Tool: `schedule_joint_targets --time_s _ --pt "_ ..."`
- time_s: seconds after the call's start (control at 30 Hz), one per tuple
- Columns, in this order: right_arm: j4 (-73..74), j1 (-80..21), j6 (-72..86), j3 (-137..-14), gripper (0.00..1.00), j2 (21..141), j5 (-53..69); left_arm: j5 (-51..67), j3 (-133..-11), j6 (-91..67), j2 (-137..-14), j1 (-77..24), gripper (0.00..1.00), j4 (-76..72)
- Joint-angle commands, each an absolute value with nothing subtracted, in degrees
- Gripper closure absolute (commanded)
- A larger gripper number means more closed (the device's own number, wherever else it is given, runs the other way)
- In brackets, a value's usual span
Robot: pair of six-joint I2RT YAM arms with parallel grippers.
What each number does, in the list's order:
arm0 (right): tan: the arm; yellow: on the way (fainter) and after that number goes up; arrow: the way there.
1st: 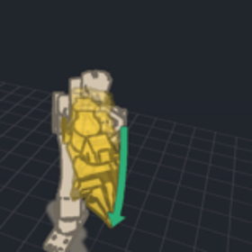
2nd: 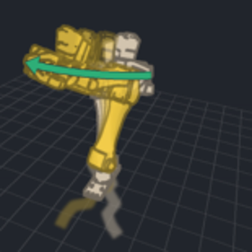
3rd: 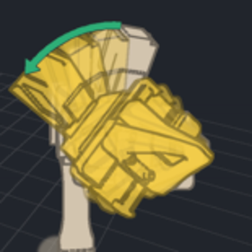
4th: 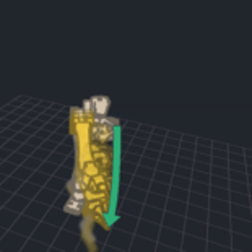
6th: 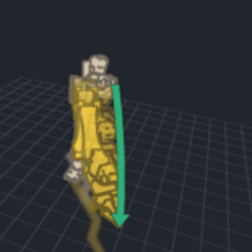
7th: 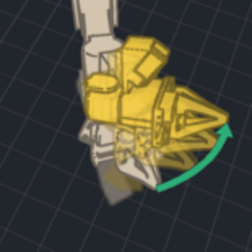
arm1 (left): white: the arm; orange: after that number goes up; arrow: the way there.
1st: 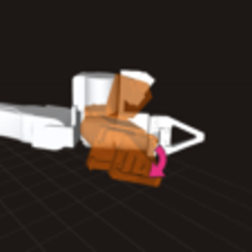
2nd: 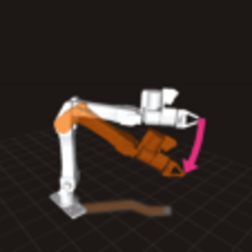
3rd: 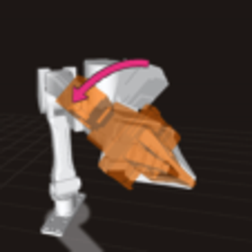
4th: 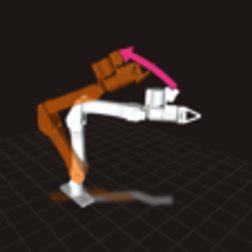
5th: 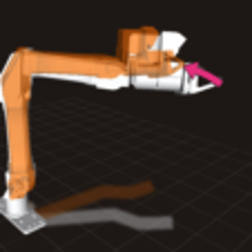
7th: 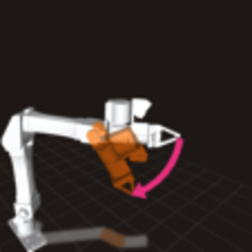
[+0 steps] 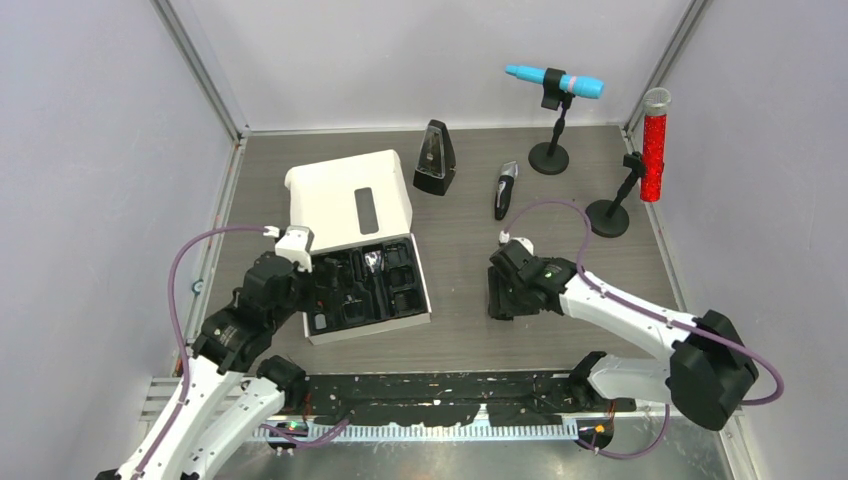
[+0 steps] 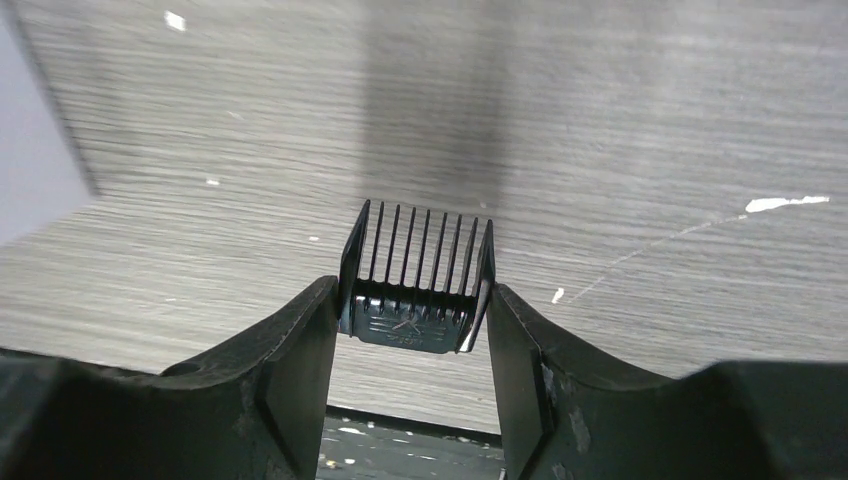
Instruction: Sort the hair-cutting tools
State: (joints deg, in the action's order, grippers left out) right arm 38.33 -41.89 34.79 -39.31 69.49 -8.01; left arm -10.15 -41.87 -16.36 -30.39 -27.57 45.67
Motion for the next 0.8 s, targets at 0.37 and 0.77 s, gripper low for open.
schedule_joint_targets --time_s 0.37,0.77 --pt "23.2 -43.1 52.51 -48.39 0.52 60.97 -1.29 -2.77 -38.06 -36.65 -35.55 -38.93 0.04 25.41" --pt "11.13 -49.25 71.2 -46.53 0.52 57.58 -6.03 -24.79 -36.51 -41.5 -42.44 -58.57 0.12 9.08"
